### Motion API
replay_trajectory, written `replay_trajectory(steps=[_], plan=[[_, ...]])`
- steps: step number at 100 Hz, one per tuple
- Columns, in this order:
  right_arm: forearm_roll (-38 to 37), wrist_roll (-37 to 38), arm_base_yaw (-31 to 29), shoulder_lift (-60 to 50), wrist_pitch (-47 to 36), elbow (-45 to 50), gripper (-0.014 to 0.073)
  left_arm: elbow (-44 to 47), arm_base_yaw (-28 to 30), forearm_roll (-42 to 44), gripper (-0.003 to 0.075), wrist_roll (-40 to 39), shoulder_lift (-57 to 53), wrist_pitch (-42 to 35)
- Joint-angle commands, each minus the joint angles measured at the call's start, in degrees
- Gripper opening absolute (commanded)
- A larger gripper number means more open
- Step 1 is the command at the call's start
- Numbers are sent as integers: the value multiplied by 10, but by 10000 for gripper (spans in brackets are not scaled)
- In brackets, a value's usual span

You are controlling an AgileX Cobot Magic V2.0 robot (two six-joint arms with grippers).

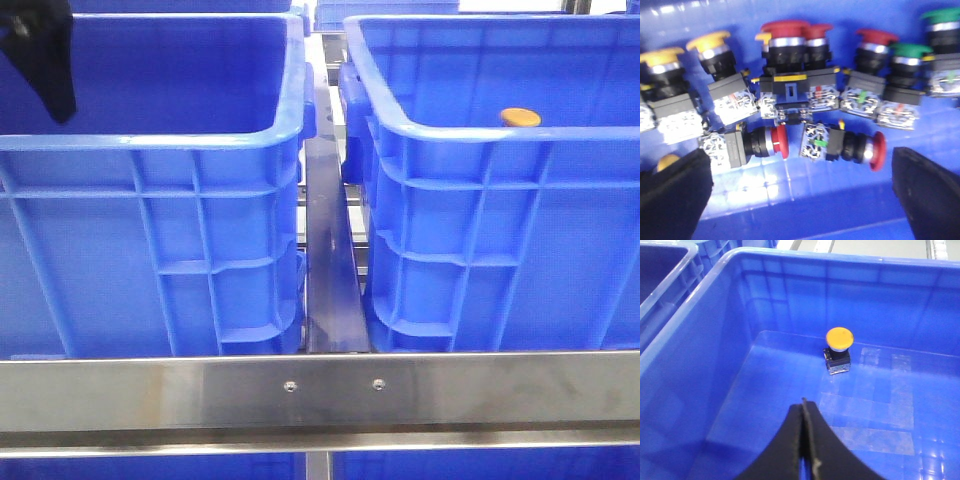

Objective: Pick red and yellow buttons and place in box
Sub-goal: 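Reach the left gripper back into the button bin and grasp a red-capped button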

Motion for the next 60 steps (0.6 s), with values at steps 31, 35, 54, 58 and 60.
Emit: replay_trajectory(steps=[31, 35, 54, 58, 60], plan=[[10, -6, -3, -6, -11, -16, -63, -19, 5, -7, 670, -8, 69, -87], [10, -6, -3, -6, -11, -16, -63, -19, 5, -7, 670, -8, 72, -95], [10, -6, -3, -6, -10, -16, -63, -19, 5, -13, 575, -8, 82, -112], [10, -6, -3, -6, -10, -16, -63, -19, 5, -14, 518, -8, 82, -112], [10, -6, -3, -6, -10, -16, -63, -19, 5, -15, 483, -8, 82, -112]])
